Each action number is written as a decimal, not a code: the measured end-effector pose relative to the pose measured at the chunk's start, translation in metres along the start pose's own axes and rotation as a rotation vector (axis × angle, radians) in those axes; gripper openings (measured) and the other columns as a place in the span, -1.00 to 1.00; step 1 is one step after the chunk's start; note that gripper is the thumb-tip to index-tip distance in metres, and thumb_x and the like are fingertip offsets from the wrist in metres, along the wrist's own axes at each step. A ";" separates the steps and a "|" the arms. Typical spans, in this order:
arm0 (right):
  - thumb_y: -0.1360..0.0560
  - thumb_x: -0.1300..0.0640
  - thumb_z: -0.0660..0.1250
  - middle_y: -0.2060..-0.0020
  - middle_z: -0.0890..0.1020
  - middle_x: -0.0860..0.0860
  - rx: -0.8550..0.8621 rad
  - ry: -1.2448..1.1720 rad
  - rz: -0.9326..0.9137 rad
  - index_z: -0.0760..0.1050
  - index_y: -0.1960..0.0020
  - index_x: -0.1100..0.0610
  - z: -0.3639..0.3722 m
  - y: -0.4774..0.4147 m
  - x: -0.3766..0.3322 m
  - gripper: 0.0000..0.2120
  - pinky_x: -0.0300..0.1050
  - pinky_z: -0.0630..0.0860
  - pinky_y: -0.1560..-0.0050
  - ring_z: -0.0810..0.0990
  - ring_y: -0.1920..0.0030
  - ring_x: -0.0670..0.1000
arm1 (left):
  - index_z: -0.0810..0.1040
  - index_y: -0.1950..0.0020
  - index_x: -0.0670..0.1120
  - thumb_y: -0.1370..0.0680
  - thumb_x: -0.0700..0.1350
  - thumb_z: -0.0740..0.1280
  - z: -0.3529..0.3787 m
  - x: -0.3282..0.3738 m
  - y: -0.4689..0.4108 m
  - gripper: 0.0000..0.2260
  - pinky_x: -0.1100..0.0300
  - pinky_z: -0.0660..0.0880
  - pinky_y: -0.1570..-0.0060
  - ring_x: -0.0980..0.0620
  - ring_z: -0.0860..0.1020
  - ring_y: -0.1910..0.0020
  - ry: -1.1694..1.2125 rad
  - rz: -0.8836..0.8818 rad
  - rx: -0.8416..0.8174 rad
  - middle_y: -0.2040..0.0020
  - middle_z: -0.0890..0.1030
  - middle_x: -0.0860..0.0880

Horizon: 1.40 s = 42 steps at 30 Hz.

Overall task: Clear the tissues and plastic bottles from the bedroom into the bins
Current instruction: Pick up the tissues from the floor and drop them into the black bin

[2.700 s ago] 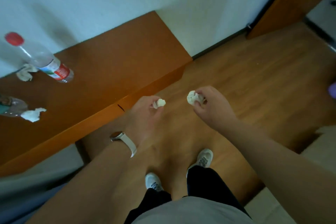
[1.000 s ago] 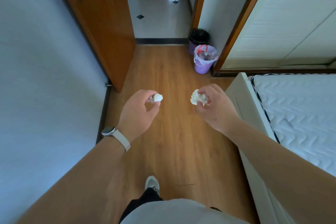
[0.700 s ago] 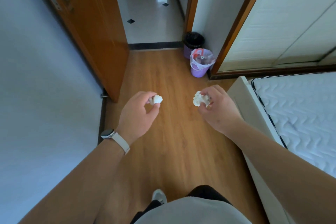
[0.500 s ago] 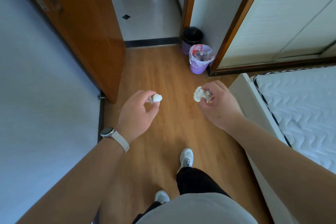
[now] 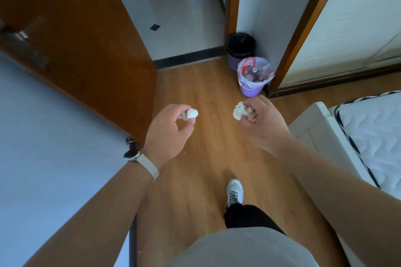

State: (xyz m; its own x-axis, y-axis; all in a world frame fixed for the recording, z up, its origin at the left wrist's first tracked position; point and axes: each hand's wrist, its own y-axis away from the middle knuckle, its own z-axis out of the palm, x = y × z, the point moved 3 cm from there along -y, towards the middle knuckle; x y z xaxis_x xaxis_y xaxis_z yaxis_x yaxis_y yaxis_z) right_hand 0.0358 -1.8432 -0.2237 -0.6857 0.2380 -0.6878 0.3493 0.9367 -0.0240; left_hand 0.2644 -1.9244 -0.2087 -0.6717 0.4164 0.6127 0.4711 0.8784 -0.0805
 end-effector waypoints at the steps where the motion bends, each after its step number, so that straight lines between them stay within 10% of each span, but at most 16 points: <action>1: -0.46 0.11 0.37 0.01 0.44 -0.16 -0.009 0.001 0.008 0.48 -0.13 0.03 -0.006 -0.017 0.005 -0.75 -0.35 0.38 0.17 0.48 0.08 -0.12 | 0.55 -0.23 0.02 -0.56 -0.02 0.33 0.002 0.003 -0.019 -0.75 0.21 0.51 -0.04 0.16 0.51 -0.06 -0.003 0.003 0.002 -0.08 0.56 0.15; 17: -0.49 0.11 0.36 -0.03 0.44 -0.13 -0.026 0.027 0.012 0.46 -0.20 0.06 -0.009 -0.218 0.002 -0.70 -0.11 0.58 0.04 0.52 0.03 -0.06 | 0.53 -0.25 -0.01 -0.58 0.02 0.30 -0.005 -0.018 -0.221 -0.73 0.30 0.48 -0.02 0.17 0.51 -0.07 -0.080 0.133 -0.040 -0.11 0.56 0.12; 42: -0.41 0.11 0.35 0.12 0.46 -0.13 0.268 0.115 0.186 0.56 0.02 0.04 0.063 -0.534 -0.078 -0.85 -0.34 0.33 0.17 0.41 0.21 -0.19 | 0.56 -0.22 -0.03 -0.55 0.01 0.34 -0.044 -0.172 -0.602 -0.73 0.20 0.55 0.10 0.09 0.53 -0.01 0.025 0.409 -0.188 -0.07 0.59 0.05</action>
State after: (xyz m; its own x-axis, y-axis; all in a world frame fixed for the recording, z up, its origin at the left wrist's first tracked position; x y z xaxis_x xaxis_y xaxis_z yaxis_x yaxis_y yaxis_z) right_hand -0.0570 -2.3778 -0.2035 -0.6567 0.4400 -0.6125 0.6198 0.7776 -0.1060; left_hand 0.1211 -2.5352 -0.2311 -0.3957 0.7129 0.5790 0.7922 0.5839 -0.1776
